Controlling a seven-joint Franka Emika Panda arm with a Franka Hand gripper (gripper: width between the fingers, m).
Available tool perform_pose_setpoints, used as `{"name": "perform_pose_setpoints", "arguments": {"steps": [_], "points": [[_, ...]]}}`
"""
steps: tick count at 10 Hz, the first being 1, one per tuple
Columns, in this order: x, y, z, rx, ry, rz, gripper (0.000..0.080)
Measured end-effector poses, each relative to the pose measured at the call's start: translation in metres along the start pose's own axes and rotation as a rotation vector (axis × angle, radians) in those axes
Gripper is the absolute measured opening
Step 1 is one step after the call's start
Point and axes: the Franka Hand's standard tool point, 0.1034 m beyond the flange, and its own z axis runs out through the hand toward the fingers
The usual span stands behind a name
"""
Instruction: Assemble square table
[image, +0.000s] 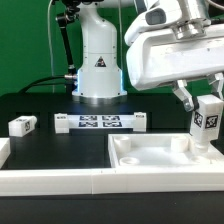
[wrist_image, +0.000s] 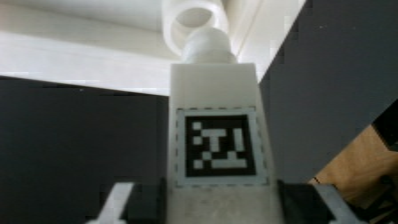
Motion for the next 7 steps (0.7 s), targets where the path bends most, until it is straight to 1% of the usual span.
{"name": "perform_pose_setpoints", "arguments": {"steps": [3, 4, 5, 7], "points": [[-0.0014, -0.0004, 0.0026, 0.0, 0.0, 0.0, 0.0291], [-0.001, 0.0026, 0.0047, -0.008, 0.014, -0.006, 0.0291], [-0.0009, 0.0072, 0.0077, -0.023, 0.038, -0.003, 0.0291], [-0.003, 0.0059, 0.0095, -0.02, 0.032, -0.001, 0.0291]]}}
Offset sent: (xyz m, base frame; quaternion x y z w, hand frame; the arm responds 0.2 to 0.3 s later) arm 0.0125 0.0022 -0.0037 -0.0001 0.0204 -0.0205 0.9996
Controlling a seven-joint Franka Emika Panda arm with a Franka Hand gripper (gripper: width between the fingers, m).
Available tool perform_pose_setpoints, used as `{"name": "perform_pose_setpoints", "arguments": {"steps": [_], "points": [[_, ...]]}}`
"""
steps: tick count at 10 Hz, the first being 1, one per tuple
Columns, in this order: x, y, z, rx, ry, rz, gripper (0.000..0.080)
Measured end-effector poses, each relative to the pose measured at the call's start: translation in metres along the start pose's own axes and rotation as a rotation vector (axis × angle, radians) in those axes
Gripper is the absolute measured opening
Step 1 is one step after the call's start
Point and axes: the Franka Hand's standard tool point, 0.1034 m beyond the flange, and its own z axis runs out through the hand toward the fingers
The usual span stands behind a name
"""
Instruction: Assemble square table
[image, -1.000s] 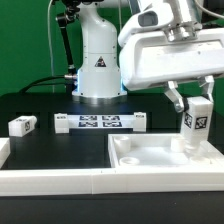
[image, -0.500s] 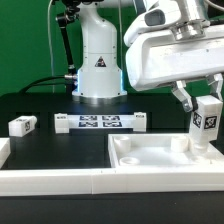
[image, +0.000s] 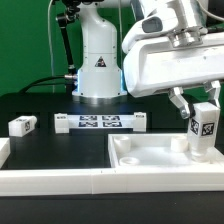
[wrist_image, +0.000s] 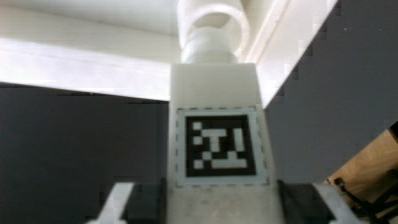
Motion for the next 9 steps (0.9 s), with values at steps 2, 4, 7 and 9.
{"name": "perform_pose_setpoints", "arguments": {"steps": [2, 4, 7, 9], "points": [[-0.002, -0.001, 0.002, 0.002, -0.004, 0.001, 0.0291], [-0.005, -0.002, 0.003, 0.002, -0.007, 0.001, 0.0291], [-0.011, -0.004, 0.01, 0.0, -0.005, 0.001, 0.0291], [-0.01, -0.004, 0.013, -0.018, 0.035, 0.0, 0.0291]]}}
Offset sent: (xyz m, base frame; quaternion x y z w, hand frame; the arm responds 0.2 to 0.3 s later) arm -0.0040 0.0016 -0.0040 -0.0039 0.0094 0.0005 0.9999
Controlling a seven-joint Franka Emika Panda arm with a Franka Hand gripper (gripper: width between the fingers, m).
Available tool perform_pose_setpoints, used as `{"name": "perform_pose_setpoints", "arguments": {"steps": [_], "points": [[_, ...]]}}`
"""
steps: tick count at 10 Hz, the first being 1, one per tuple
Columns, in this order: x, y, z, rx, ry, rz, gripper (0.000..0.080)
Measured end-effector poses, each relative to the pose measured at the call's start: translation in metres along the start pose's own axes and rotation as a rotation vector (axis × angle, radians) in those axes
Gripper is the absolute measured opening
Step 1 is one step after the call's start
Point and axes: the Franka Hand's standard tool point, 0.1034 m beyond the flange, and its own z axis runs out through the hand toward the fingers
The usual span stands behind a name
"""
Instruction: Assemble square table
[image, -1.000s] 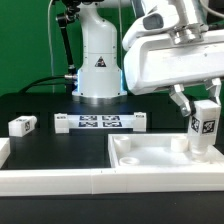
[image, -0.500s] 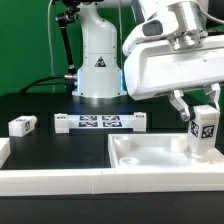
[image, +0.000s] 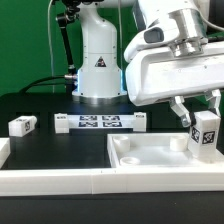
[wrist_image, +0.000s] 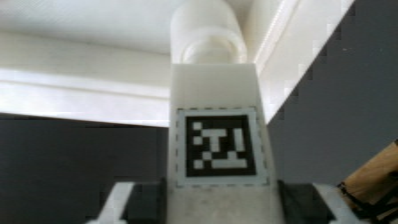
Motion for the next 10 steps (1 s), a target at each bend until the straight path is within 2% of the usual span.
{"name": "perform_pose_setpoints", "arguments": {"steps": [3, 4, 9, 10], "points": [[-0.0049, -0.0018, -0.0022, -0.037, 0.076, -0.006, 0.0291], [-0.0058, -0.0022, -0.0027, -0.04, 0.084, -0.011, 0.0291], [-0.0076, -0.0035, -0.0005, -0.024, 0.055, -0.019, 0.0291], [-0.0077, -0.0035, -0.0003, -0.023, 0.054, -0.019, 0.0469]]}}
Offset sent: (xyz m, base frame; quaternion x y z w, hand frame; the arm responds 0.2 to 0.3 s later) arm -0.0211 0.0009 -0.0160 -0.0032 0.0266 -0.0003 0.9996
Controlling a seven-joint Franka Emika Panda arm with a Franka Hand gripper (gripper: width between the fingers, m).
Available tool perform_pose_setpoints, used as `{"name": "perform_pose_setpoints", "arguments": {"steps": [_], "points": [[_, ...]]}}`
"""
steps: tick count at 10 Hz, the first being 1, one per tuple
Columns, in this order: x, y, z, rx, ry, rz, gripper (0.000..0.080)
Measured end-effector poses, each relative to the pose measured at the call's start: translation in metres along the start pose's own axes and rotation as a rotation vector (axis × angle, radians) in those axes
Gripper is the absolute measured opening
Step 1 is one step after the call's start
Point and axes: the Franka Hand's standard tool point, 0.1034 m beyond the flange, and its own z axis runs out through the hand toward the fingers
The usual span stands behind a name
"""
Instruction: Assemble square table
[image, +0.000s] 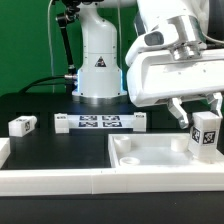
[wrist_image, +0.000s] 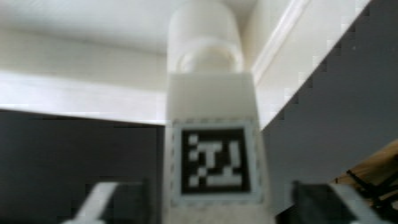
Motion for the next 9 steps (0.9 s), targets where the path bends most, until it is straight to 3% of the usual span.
{"name": "perform_pose_setpoints", "arguments": {"steps": [1, 6, 9], "points": [[0.0, 0.0, 0.0, 0.0, -0.001, 0.0, 0.0607], [0.002, 0.008, -0.004, -0.011, 0.002, 0.0, 0.0649], [0.013, 0.005, -0.014, 0.002, -0.014, 0.001, 0.0649]]}}
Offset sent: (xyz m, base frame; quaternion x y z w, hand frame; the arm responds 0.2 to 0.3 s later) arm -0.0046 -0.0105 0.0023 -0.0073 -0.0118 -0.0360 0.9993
